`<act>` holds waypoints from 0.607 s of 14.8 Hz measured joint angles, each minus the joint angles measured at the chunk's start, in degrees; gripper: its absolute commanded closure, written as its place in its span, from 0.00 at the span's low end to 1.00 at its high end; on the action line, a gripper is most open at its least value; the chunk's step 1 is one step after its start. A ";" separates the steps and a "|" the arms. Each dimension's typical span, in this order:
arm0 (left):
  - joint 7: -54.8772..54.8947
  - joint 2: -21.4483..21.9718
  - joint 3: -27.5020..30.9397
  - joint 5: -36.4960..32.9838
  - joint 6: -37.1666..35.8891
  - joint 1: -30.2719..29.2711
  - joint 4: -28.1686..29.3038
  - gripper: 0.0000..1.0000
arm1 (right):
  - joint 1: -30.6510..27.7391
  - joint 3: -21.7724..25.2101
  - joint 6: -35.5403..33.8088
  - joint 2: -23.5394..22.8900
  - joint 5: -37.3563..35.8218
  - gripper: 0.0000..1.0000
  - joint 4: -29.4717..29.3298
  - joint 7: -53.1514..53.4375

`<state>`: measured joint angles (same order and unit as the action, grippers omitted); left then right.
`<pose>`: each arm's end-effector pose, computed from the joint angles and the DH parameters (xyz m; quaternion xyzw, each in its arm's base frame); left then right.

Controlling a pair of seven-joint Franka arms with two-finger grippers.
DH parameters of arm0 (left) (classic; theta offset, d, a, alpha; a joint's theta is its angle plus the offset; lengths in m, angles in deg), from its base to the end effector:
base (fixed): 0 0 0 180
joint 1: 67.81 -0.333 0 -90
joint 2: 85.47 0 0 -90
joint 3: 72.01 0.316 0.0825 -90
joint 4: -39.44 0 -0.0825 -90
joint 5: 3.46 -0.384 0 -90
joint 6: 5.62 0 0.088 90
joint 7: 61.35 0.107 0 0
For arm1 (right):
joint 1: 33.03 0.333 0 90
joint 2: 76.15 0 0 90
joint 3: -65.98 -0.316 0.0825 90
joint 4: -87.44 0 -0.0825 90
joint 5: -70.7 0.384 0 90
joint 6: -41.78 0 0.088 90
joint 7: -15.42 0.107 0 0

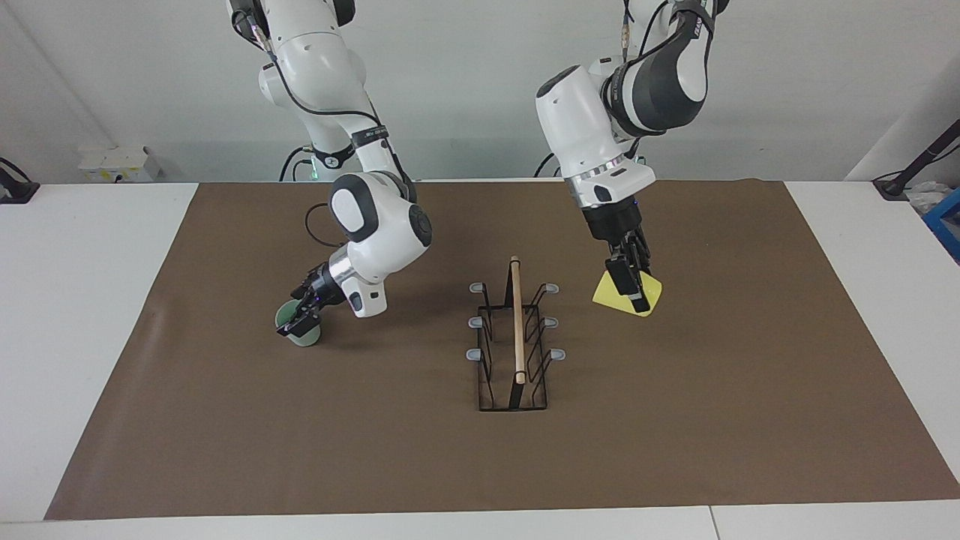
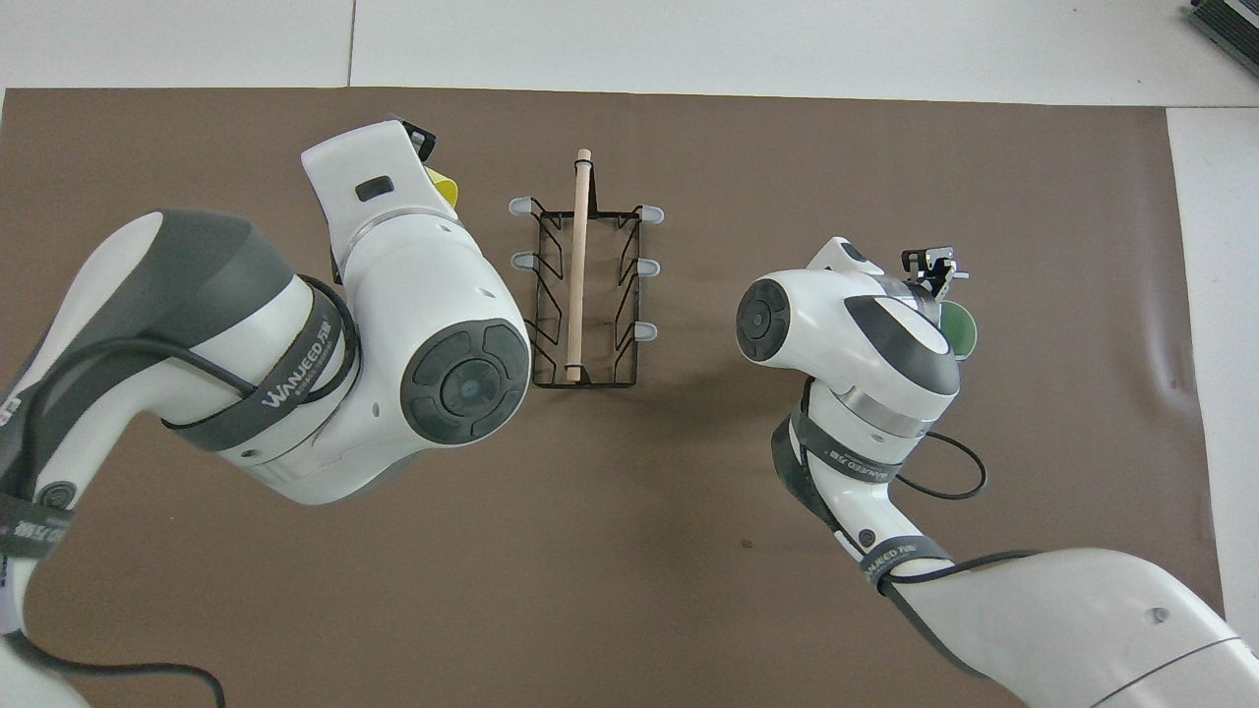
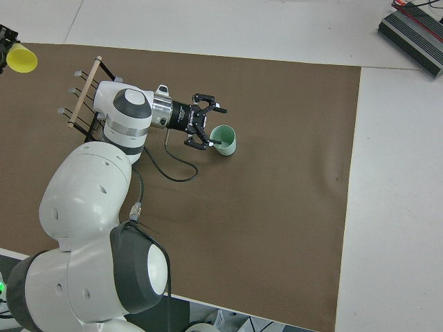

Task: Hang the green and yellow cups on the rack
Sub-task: 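Carry the yellow cup with the left gripper toward the rack peg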

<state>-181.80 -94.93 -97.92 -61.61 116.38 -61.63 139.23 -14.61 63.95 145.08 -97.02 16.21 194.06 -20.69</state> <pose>0.5679 -0.2915 0.5244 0.7733 0.4721 0.4232 0.0102 0.5886 0.1452 0.3241 0.6750 0.5862 -0.2393 0.3788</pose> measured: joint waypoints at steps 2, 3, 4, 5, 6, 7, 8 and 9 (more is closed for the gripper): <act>-2.67 0.58 -0.39 -5.22 -0.04 0.46 2.01 1.00 | -0.01 0.00 -0.04 0.00 0.71 0.00 0.01 0.04; -3.97 1.08 -0.55 -6.97 -0.06 0.59 3.23 1.00 | -0.03 0.00 -0.04 0.00 0.88 0.00 0.03 0.07; -4.80 1.70 -0.60 -8.06 -0.06 0.71 4.47 1.00 | -0.08 0.02 -0.04 0.00 0.95 0.00 0.04 0.09; -5.52 2.34 -0.60 -9.09 -0.06 0.81 5.71 1.00 | -0.17 0.06 -0.04 0.00 0.99 0.00 0.05 0.10; -6.56 2.96 -0.60 -10.50 -0.06 0.83 6.82 1.00 | -0.31 0.08 -0.04 0.00 1.01 0.00 0.07 0.10; -7.84 3.41 -0.60 -12.13 -0.06 0.83 7.77 1.00 | -0.43 0.09 -0.04 0.00 1.02 0.00 0.09 0.10; -9.09 3.66 -0.60 -13.73 -0.06 0.83 8.54 1.00 | -0.53 0.09 -0.04 0.00 1.02 0.00 0.10 0.09; -10.19 3.71 -0.60 -15.20 -0.06 0.84 9.14 1.00 | -0.64 0.09 -0.04 0.00 1.02 0.00 0.10 0.07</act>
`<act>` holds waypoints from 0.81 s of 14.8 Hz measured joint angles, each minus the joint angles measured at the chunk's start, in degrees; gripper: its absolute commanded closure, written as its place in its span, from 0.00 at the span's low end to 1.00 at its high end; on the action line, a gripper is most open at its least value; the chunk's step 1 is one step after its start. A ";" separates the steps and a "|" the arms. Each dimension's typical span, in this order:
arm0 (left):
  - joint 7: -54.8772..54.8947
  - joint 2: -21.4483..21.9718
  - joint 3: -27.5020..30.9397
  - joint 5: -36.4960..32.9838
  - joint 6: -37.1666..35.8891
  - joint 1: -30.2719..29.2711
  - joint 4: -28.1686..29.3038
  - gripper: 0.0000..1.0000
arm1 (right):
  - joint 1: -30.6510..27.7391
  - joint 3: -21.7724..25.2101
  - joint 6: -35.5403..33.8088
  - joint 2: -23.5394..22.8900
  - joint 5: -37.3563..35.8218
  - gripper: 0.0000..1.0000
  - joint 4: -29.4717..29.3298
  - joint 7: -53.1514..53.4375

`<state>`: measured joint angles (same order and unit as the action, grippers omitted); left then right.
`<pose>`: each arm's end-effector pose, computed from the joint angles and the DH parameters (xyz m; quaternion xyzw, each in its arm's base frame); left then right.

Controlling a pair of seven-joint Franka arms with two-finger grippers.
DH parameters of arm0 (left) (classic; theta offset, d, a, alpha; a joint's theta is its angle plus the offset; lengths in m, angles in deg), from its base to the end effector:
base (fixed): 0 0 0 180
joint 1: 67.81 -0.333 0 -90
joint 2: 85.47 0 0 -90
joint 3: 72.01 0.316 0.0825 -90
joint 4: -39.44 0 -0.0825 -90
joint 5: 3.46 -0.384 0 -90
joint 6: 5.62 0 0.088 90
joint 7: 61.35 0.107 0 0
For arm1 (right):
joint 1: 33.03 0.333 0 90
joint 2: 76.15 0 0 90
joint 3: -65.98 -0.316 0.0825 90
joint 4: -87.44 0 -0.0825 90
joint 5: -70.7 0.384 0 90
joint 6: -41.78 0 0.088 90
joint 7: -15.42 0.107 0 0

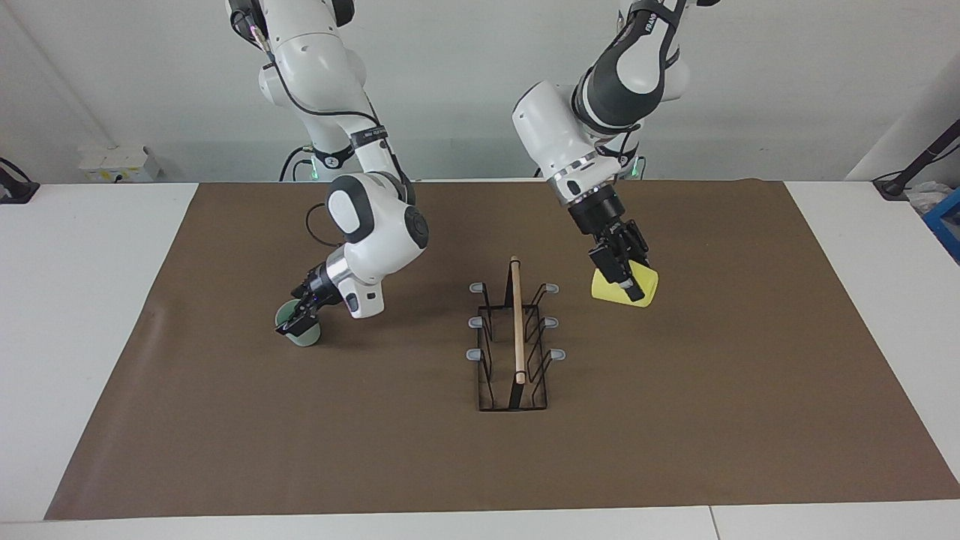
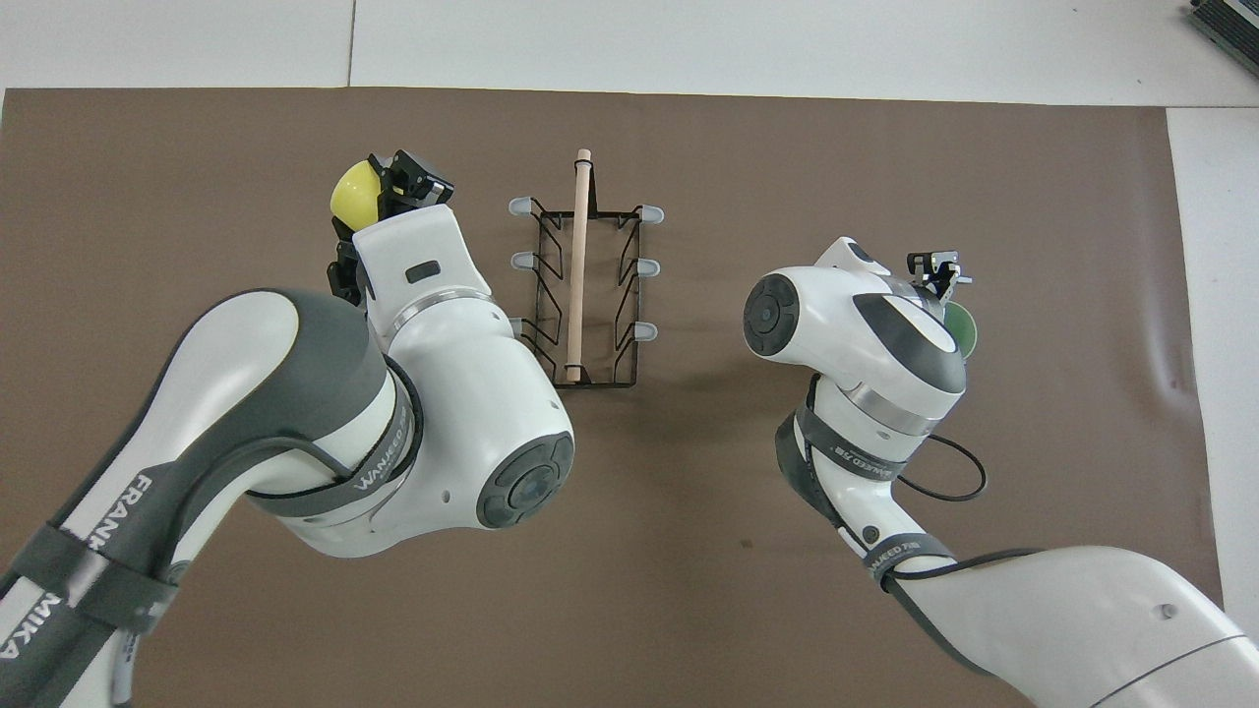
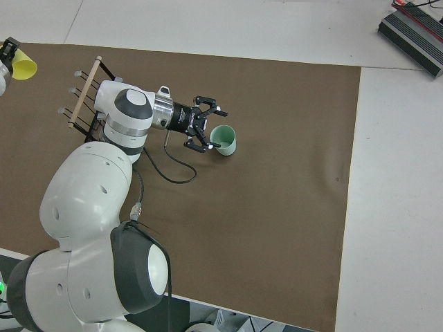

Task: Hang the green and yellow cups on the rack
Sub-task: 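Carry the yellow cup with the left gripper toward the rack peg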

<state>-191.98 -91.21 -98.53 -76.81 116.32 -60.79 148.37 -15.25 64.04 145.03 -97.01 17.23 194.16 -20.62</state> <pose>0.5359 -0.2944 0.4919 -0.7462 -0.4243 -0.5129 0.0099 0.5889 0.1381 0.3226 0.6837 0.5803 -0.2424 0.3702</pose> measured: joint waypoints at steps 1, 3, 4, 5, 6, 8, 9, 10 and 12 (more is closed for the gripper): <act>-1.02 -0.02 -0.01 -1.77 0.00 0.04 0.57 1.00 | -0.18 0.01 0.00 0.02 0.00 0.00 0.00 -0.01; -3.28 -0.09 -0.27 -5.75 -0.33 0.31 1.92 1.00 | -0.77 0.08 0.00 0.21 0.00 0.00 -0.03 -0.25; -4.54 -0.10 -0.67 -6.91 -0.95 0.36 2.62 1.00 | -1.22 0.10 0.00 0.40 0.00 0.00 -0.06 -0.59; -5.70 -0.12 -1.21 -7.94 -1.96 0.48 3.36 1.00 | -1.85 0.11 0.00 0.75 0.00 0.00 -0.07 -1.27; -6.92 -0.17 -1.66 -9.09 -3.11 0.86 4.14 1.00 | -2.65 0.12 0.01 1.22 0.00 0.00 -0.08 -2.32; -9.97 -0.58 -2.26 -11.38 -6.05 2.14 5.51 1.00 | -4.24 0.12 0.05 2.29 0.00 0.00 -0.10 -4.34; -11.43 -1.11 -2.81 -12.59 -7.83 2.75 5.98 1.00 | -4.90 0.12 0.06 2.86 0.00 0.00 -0.11 -5.26; -12.47 -1.77 -3.57 -13.64 -9.40 3.15 6.25 1.00 | -5.39 0.11 0.06 3.33 0.00 0.00 -0.11 -5.93; -14.16 -3.81 -5.15 -16.30 -13.39 3.80 6.46 1.00 | -5.80 0.11 0.07 3.89 0.00 0.00 -0.11 -6.44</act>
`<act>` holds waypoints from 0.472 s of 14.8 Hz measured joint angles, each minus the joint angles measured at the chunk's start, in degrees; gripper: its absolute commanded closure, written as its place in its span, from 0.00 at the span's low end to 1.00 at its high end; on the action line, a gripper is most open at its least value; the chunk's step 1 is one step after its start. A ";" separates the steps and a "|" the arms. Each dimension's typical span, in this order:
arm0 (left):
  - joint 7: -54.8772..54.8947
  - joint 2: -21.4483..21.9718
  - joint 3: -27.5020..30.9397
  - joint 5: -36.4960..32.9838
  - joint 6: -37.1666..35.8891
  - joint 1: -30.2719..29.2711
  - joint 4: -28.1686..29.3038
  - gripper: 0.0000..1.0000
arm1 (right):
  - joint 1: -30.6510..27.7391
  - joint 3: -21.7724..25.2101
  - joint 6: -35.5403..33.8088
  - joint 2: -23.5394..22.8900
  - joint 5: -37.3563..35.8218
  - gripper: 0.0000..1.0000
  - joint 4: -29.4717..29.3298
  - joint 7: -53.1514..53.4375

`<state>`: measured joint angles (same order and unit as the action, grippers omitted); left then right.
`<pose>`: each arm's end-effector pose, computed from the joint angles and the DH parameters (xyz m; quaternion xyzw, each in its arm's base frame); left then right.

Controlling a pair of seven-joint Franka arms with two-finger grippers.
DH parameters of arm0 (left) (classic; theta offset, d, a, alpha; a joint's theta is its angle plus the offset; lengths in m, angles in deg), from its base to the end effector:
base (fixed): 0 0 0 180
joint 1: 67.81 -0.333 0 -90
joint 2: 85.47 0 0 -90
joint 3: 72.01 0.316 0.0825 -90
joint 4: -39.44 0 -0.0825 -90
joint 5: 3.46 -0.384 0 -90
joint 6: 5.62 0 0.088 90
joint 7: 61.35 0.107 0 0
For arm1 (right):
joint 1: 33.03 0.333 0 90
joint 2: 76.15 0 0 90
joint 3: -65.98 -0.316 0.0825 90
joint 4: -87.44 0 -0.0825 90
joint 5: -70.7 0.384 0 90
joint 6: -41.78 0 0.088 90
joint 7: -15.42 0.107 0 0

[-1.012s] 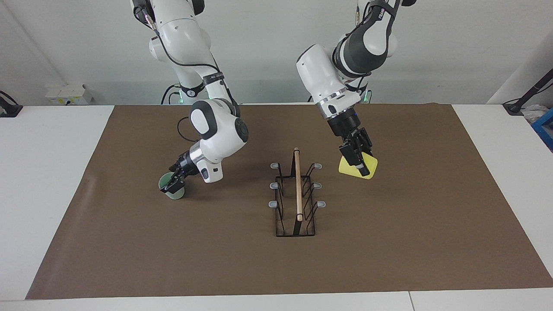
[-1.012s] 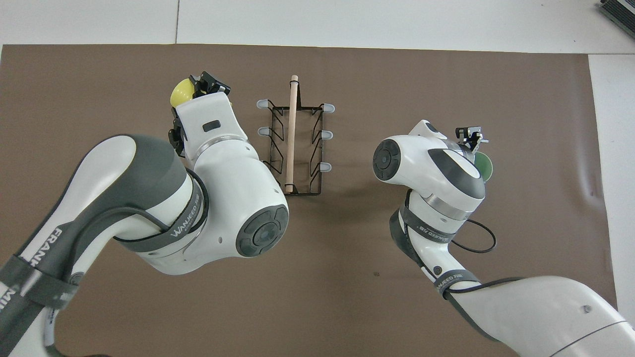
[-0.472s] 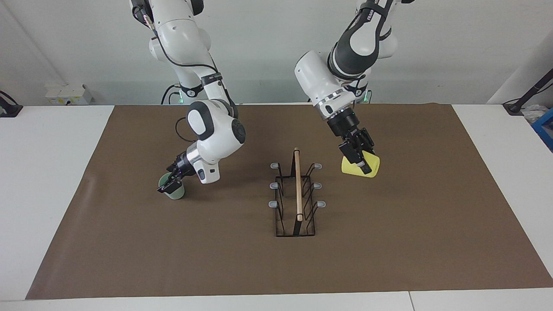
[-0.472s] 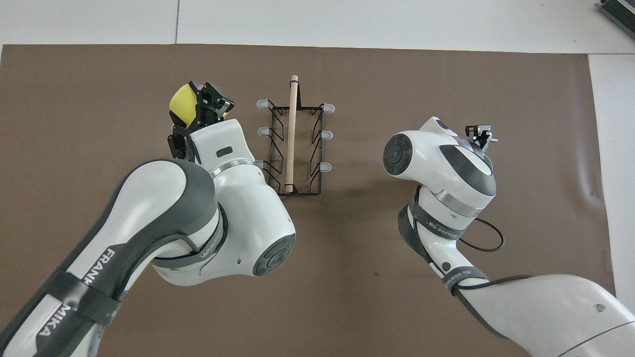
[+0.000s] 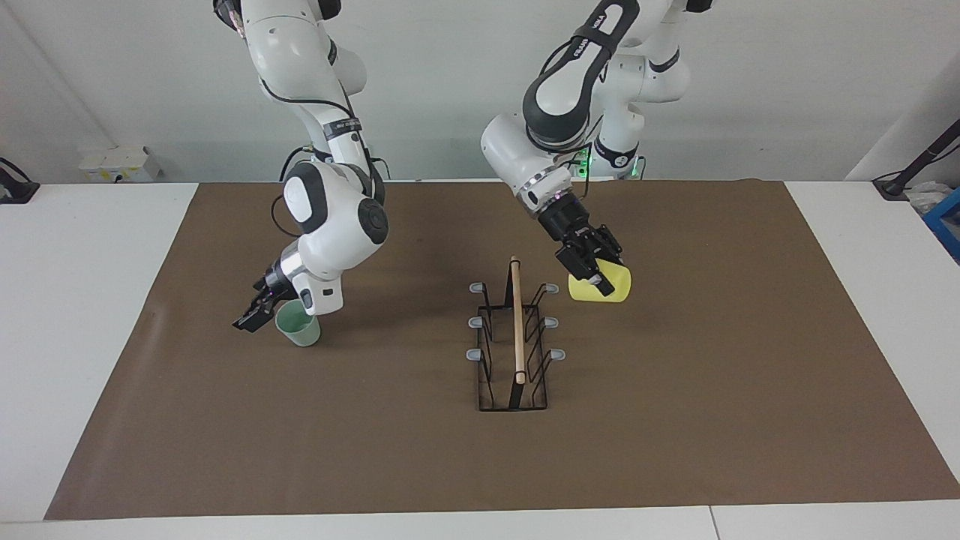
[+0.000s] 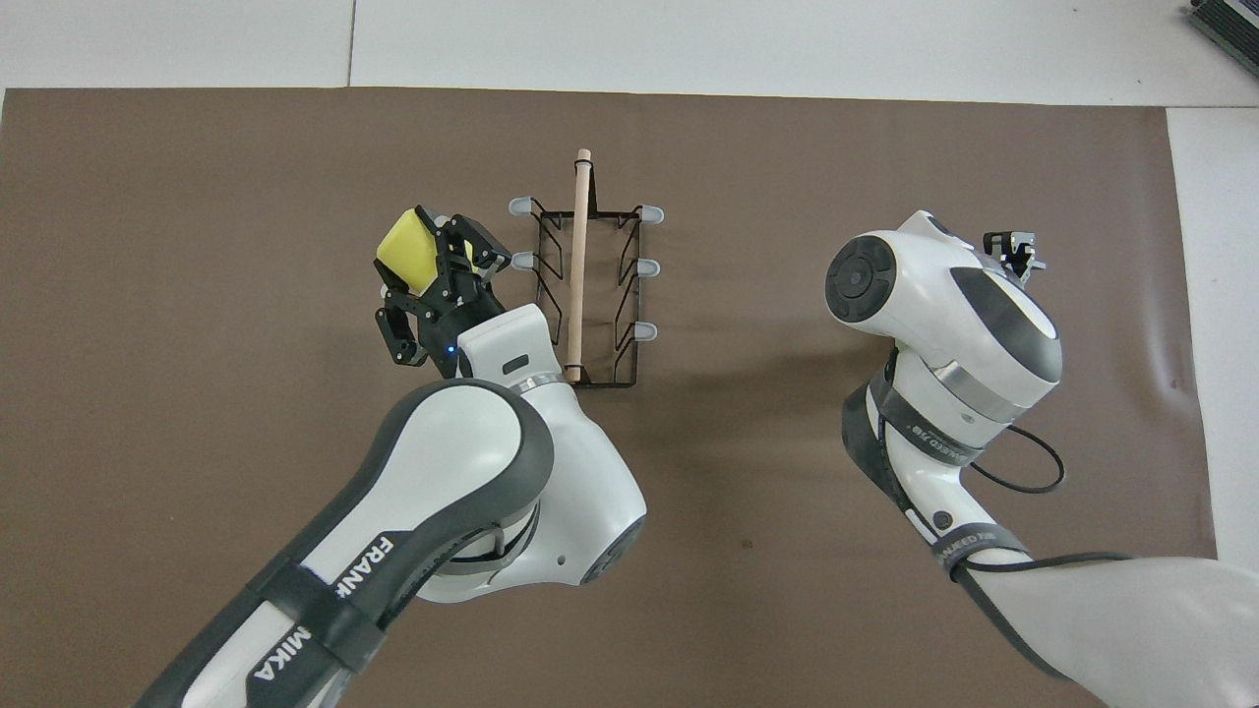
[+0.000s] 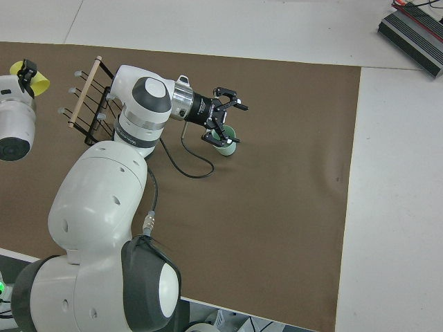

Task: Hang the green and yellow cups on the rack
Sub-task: 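Carry the yellow cup with the left gripper toward the rack peg, then lower the yellow cup onto the rack peg with the left gripper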

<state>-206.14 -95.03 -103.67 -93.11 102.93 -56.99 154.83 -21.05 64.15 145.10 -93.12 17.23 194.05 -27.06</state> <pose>0.4919 -0.3353 0.4186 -0.7008 -0.3744 -0.6057 0.0425 0.5998 0.0769 0.3644 0.6925 0.5736 -0.2527 0.3571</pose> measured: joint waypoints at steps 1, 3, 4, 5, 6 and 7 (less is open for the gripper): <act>-1.04 -1.52 -0.73 -1.81 -2.48 0.43 0.07 1.00 | -0.02 0.00 0.00 0.06 0.00 0.00 0.00 -0.01; -2.91 -4.35 -2.29 -3.95 -6.02 1.01 0.10 1.00 | -0.03 -0.02 0.00 0.06 0.00 0.00 0.03 -0.07; -3.33 -5.23 -2.87 -4.39 -7.09 1.15 0.10 1.00 | -0.06 -0.02 0.00 0.06 0.00 0.00 0.04 -0.11; -3.44 -5.76 -3.22 -4.57 -7.88 1.35 0.10 1.00 | -0.11 -0.02 0.00 0.06 0.00 0.00 0.04 -0.13; -3.45 -6.07 -3.40 -4.61 -8.43 1.66 0.12 1.00 | -0.15 -0.02 0.00 0.06 0.00 0.00 0.04 -0.16; -3.45 -6.25 -3.52 -4.85 -8.79 2.00 0.28 1.00 | -0.16 -0.02 0.00 0.06 0.00 0.00 0.04 -0.19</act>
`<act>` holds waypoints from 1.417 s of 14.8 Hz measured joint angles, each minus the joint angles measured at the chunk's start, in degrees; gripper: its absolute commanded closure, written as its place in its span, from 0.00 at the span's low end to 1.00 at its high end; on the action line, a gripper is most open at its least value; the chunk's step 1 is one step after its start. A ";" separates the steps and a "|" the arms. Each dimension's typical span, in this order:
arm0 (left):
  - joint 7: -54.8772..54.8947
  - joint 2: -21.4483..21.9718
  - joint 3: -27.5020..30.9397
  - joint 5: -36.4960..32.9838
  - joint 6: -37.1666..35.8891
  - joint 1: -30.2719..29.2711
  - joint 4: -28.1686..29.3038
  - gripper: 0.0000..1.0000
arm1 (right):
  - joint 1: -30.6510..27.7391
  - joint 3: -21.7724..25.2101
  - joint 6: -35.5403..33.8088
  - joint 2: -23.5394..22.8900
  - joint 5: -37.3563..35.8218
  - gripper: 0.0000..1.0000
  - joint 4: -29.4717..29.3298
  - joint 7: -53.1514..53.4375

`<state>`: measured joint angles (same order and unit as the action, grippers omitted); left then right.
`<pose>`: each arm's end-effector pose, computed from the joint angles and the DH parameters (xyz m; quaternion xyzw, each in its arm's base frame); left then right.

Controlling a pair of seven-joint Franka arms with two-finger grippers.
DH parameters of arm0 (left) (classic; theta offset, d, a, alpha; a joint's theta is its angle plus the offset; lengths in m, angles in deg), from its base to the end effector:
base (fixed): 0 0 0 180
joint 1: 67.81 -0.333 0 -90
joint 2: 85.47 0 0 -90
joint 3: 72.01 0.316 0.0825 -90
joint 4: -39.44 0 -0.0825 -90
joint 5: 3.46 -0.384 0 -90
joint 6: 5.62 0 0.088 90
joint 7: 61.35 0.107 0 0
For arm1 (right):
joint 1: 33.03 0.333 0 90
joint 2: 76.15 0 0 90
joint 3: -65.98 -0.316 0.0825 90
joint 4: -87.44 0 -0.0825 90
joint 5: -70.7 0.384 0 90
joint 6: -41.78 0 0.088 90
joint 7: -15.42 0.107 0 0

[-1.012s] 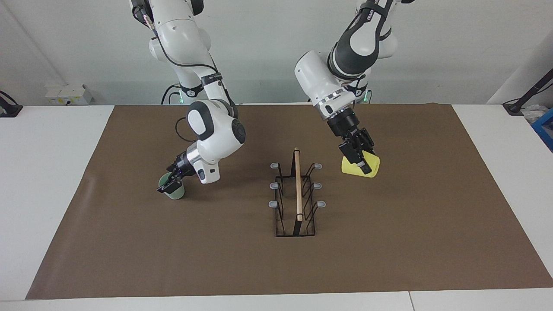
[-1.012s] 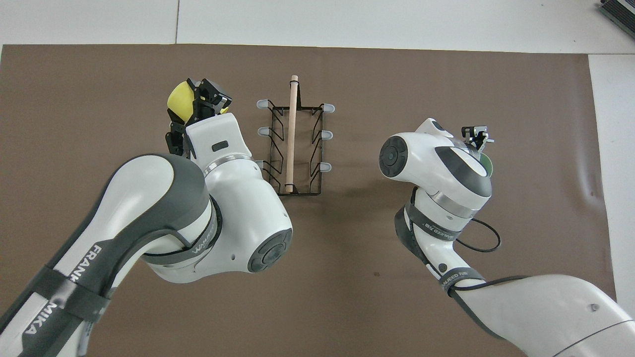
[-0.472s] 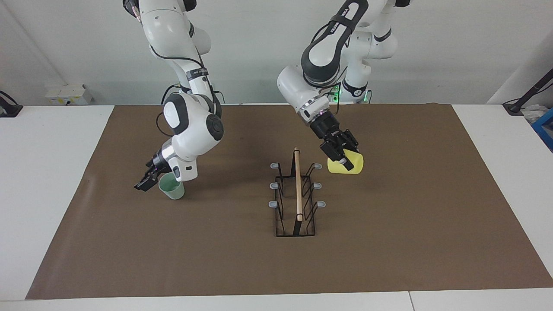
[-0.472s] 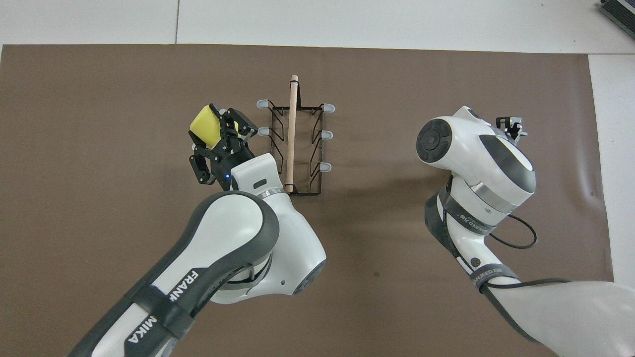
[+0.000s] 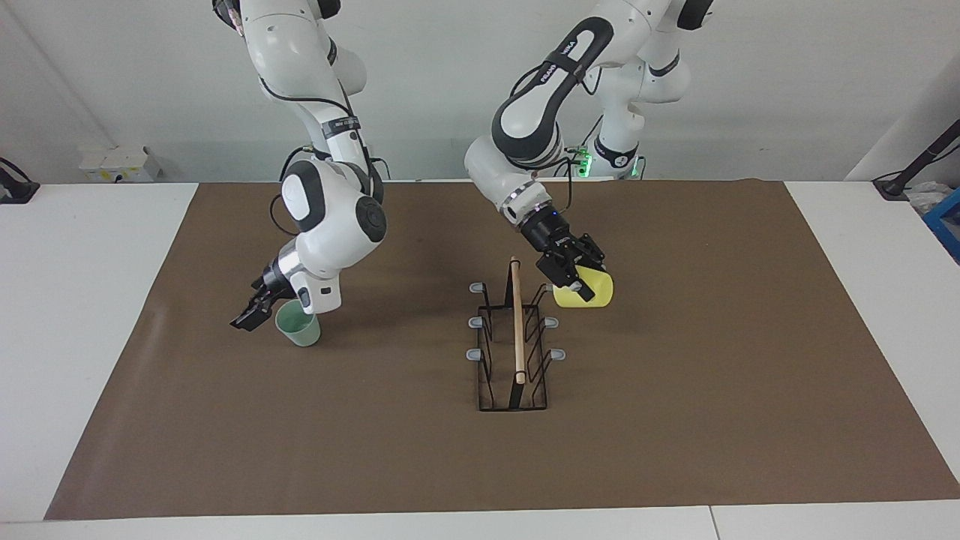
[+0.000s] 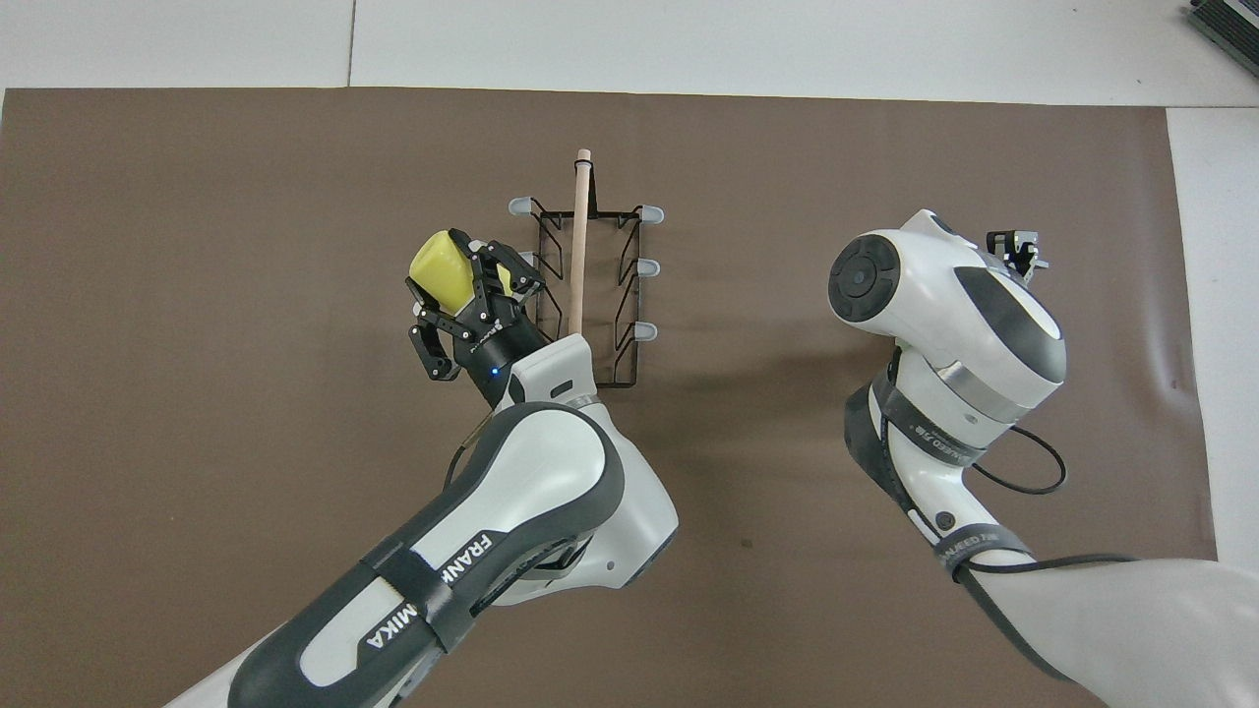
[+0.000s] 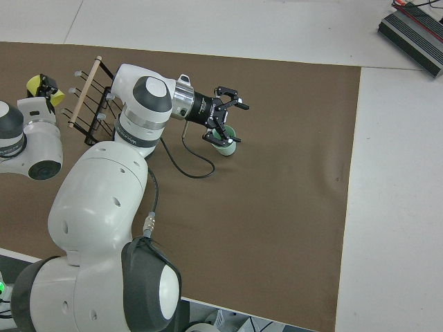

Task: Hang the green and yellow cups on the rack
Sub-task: 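Lower the yellow cup onto the rack peg with the left gripper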

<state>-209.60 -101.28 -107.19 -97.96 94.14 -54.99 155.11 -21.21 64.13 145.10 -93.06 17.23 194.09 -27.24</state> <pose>0.4734 -0.3641 0.3717 -0.6916 -0.3484 -0.6296 0.0626 0.5998 0.0754 0.3647 0.6924 0.5738 -0.2536 0.3564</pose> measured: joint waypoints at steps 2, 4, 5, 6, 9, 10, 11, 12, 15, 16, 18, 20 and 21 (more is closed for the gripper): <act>0.00 -0.46 -0.14 -1.50 -1.31 0.78 0.87 1.00 | -0.01 0.00 0.00 0.00 0.00 0.00 0.00 -0.02; 0.00 -1.09 -0.28 -2.37 -2.11 1.22 1.45 1.00 | -0.01 -0.01 0.02 0.00 0.00 0.00 0.00 -0.04; 0.00 -1.32 -0.47 -2.49 -2.28 1.25 1.73 1.00 | -0.01 -0.01 0.04 0.00 0.00 0.00 0.00 -0.04; 0.00 -1.49 -0.78 -2.57 -2.30 1.26 2.15 1.00 | -0.01 -0.01 0.05 0.00 0.00 0.00 0.00 -0.04; 0.00 -1.58 -2.14 -2.97 -2.31 1.30 3.87 1.00 | -0.01 -0.02 0.06 0.00 0.00 0.00 0.00 -0.04; 0.00 -1.59 -2.64 -3.08 -2.31 1.33 4.33 0.95 | -0.01 -0.02 0.09 0.00 0.01 0.00 0.00 -0.04; 0.00 -1.59 -2.94 -3.18 -2.30 1.35 4.58 0.73 | -0.01 -0.02 0.19 0.00 0.01 0.00 0.00 -0.04; 0.00 -1.60 -3.13 -3.24 -2.29 1.36 4.68 0.45 | -0.01 -0.03 0.34 0.00 0.01 0.00 0.00 -0.04; 0.00 -1.60 -3.69 -3.24 -2.29 1.48 4.70 0.00 | 0.00 -0.10 0.60 0.00 0.02 0.00 0.00 -0.04; 0.00 -1.59 -3.80 -3.24 -2.30 1.72 4.70 0.00 | 0.03 -0.14 0.63 0.00 0.10 0.00 0.00 -0.04; 0.00 -1.59 -4.00 -3.17 -2.33 1.99 4.69 0.00 | 0.21 -0.27 0.65 0.00 1.42 0.00 0.05 -0.04; 0.00 -1.52 -4.19 -3.12 -2.34 1.98 4.58 0.00 | 0.45 -0.33 0.71 0.00 2.82 0.00 0.30 -0.04; 0.00 -1.33 -4.33 -3.12 -2.34 1.97 4.47 0.00 | 0.52 -0.33 0.92 0.00 3.04 0.00 0.54 0.13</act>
<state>-209.59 -102.61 -111.52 -101.08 91.80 -53.03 159.58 -20.69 63.80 146.02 -93.06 20.27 194.63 -27.11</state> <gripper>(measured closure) 0.000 0.000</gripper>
